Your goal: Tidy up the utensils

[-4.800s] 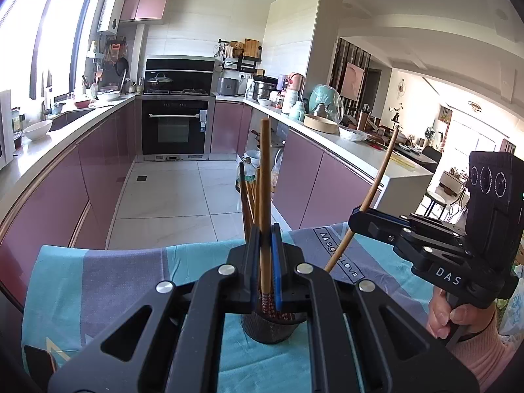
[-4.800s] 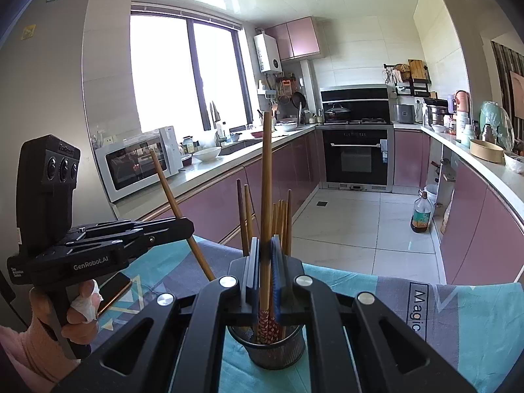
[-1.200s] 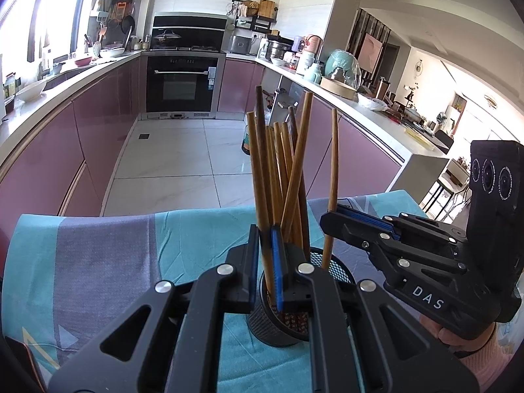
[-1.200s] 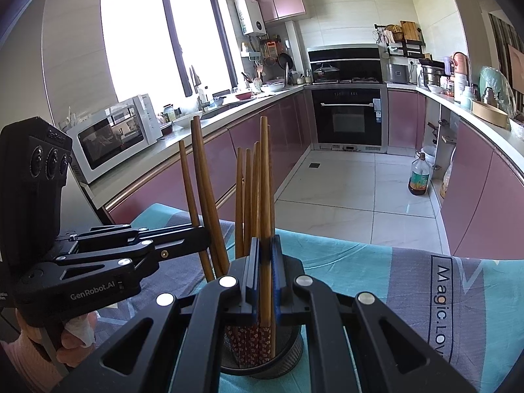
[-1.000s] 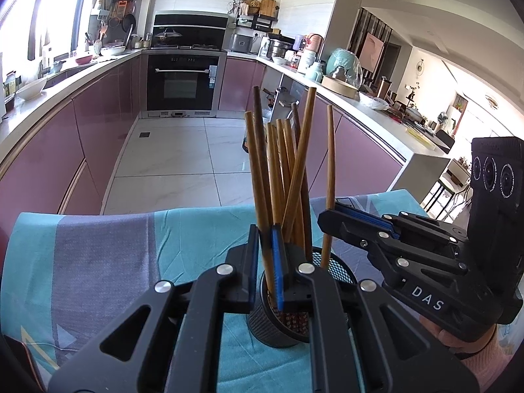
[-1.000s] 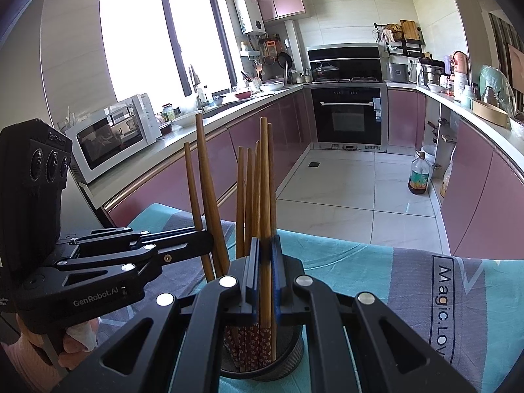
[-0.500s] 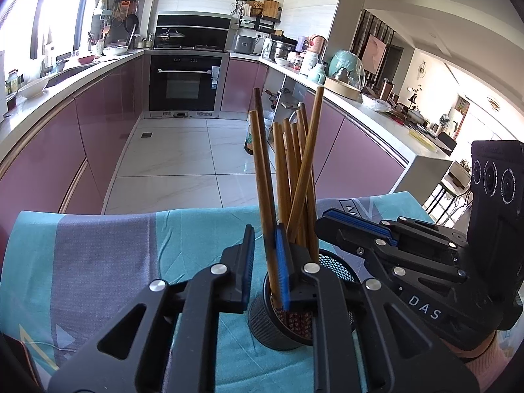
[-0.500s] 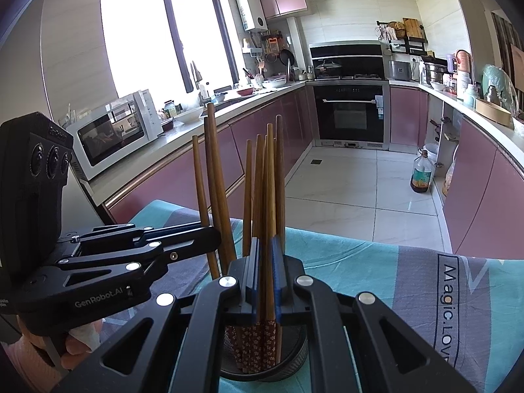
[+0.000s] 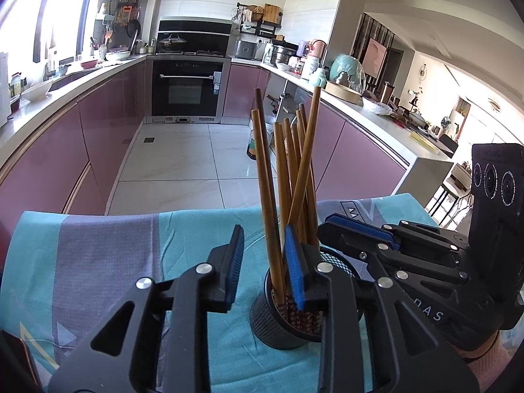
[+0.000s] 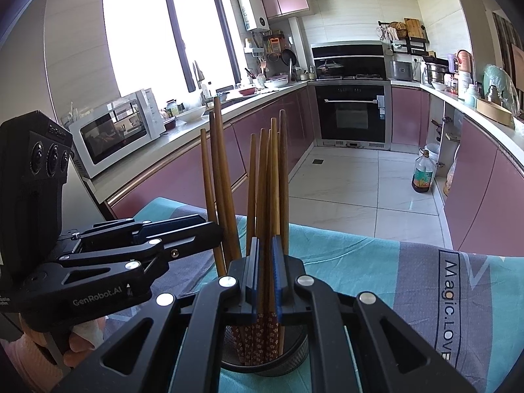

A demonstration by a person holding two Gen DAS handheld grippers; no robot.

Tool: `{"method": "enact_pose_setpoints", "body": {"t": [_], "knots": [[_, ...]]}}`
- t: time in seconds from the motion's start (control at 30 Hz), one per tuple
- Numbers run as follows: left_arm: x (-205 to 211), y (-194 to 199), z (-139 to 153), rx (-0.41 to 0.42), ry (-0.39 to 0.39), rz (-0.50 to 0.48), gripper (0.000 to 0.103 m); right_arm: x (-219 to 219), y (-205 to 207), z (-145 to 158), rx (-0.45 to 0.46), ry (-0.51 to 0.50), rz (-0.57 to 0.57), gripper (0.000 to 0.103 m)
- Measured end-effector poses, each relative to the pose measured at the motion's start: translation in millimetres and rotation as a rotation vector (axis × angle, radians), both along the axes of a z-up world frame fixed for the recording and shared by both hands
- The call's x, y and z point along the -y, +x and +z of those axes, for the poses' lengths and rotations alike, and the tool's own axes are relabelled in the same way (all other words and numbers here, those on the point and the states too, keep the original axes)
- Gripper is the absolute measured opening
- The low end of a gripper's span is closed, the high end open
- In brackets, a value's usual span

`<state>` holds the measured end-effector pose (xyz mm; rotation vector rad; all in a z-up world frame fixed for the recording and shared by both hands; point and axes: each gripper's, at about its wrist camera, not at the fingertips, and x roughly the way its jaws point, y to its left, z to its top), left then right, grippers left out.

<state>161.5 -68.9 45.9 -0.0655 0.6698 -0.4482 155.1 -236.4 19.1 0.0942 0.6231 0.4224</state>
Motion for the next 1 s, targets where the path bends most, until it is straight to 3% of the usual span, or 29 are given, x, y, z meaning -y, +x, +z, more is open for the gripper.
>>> {"method": "enact_pose_setpoints", "body": {"t": [0.13, 0.33, 0.47, 0.53, 0.6, 0.77, 1.0], "knots": [[-2.6, -2.7, -1.7, 0.015, 0.009, 0.014, 0.042, 1.6, -5.6, -0.8, 0.007, 0.001, 0.001, 0.010], [-7.4, -15.0, -3.4, 0.062, 0.031, 0.046, 0.065, 2.2, -15.1, -0.2, 0.027, -0.010, -0.006, 0.024], [-16.0, -32.2, -1.9, 0.126, 0.036, 0.080, 0.083, 8.6, -25.7, -0.8, 0.044, -0.010, -0.045, 0.046], [-19.6, -40.8, -0.9, 0.150, 0.036, 0.100, 0.098, 11.6, -33.5, -2.1, 0.055, -0.008, -0.059, 0.056], [-24.5, -53.4, -0.9, 0.190, 0.029, 0.117, 0.098, 12.5, -43.6, -3.4, 0.073, -0.024, -0.088, 0.071], [-38.2, -78.4, -4.7, 0.226, 0.026, 0.167, 0.098, 17.8, -73.4, -6.8, 0.145, -0.051, -0.152, 0.096], [-48.4, -117.6, -7.9, 0.313, 0.053, 0.269, 0.098, 13.8, -119.9, -9.0, 0.260, -0.062, -0.185, 0.097]]}}
